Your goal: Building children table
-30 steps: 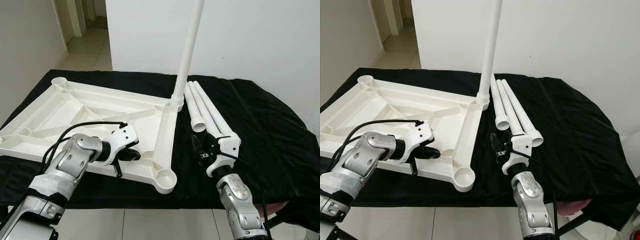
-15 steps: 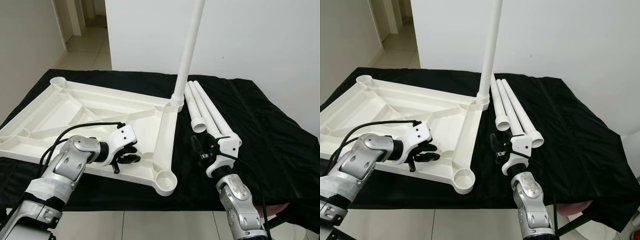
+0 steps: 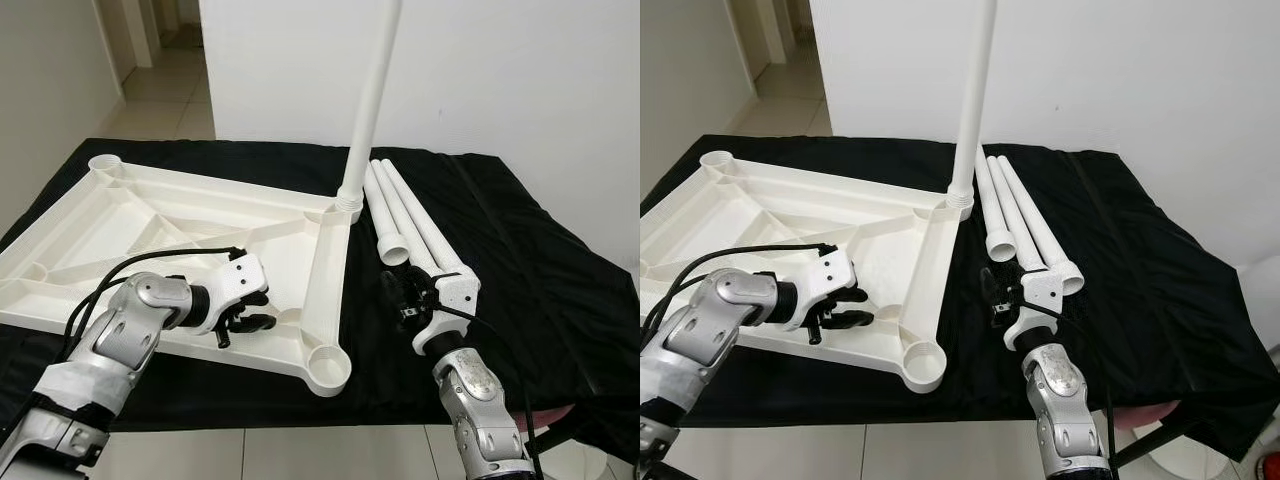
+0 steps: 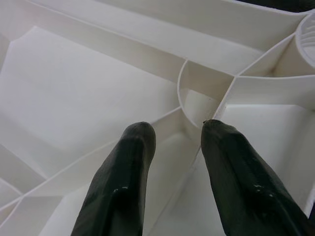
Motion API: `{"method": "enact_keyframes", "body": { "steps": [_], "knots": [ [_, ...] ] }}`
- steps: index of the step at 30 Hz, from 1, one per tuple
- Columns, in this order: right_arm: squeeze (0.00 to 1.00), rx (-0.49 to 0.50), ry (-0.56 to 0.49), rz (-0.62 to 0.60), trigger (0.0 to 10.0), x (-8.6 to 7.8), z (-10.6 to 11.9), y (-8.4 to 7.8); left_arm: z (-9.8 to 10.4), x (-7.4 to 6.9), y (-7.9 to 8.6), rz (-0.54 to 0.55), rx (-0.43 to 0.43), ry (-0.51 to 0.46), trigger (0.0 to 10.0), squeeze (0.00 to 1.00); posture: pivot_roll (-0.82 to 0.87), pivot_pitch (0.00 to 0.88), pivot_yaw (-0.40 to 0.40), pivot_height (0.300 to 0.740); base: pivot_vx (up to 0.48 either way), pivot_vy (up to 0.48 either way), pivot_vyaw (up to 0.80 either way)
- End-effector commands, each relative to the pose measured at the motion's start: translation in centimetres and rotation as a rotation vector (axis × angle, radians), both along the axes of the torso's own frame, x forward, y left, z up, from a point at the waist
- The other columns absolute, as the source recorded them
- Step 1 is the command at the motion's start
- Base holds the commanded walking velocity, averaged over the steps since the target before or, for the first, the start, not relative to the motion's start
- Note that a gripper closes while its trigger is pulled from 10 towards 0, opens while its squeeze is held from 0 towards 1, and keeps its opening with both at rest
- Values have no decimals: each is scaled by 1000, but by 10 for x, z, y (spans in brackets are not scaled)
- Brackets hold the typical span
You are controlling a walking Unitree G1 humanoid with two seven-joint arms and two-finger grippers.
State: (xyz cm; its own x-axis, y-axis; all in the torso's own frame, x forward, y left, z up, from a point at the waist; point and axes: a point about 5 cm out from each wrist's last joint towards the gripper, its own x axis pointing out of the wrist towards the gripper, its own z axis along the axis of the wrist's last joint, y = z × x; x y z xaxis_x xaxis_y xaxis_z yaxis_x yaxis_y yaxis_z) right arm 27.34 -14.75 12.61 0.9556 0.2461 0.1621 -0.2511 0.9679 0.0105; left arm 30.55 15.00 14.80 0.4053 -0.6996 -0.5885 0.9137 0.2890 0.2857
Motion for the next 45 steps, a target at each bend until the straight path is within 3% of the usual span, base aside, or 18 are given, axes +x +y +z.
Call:
{"method": "enact_keyframes", "body": {
  "steps": [1, 10, 13, 15, 17, 19, 33, 34, 45],
  "knots": [
    [0, -13, 7, -2, 10000, -1, -2, -2, -13, -11, 10, -52, 25, 125, 10000, 0, -26, 0, -50, 740, 0, 0, 0],
    [0, -17, 7, 2, 10000, 0, -2, -1, -12, -15, 14, -73, 11, 139, 10000, 0, -26, 0, -56, 740, 0, 0, 0],
    [0, -19, 6, 1, 10000, 0, -2, -3, -15, -13, 14, -32, 27, 118, 10000, 0, -24, 0, -62, 740, 0, 0, 0],
    [0, -19, 6, 4, 10000, 1, -1, -2, -21, -5, 12, 61, 59, 82, 10000, 0, -24, 0, -65, 740, 0, 0, 0],
    [0, -19, 6, 4, 10000, 1, -1, -2, -21, -5, 12, 61, 59, 82, 10000, 0, -24, 0, -65, 740, 0, 0, 0],
    [0, -18, 6, 6, 10000, 1, -1, -2, -26, 1, 10, 142, 88, 54, 10000, 0, -24, 0, -64, 740, 0, 0, 0],
    [0, -22, 4, 0, 10000, 2, 1, -4, -33, 4, 3, 191, 110, 27, 10000, 0, -26, 0, -67, 740, 0, 0, 0],
    [0, -21, 4, 0, 10000, 2, 1, -4, -32, 4, 3, 193, 109, 23, 314, 0, -26, 0, -67, 740, 0, 0, 0],
    [0, -20, 3, -5, 10000, 3, 1, -5, -27, 10, -1, 244, 81, -3, 0, 0, -30, 0, -63, 740, 0, 0, 0]
  ]
}}
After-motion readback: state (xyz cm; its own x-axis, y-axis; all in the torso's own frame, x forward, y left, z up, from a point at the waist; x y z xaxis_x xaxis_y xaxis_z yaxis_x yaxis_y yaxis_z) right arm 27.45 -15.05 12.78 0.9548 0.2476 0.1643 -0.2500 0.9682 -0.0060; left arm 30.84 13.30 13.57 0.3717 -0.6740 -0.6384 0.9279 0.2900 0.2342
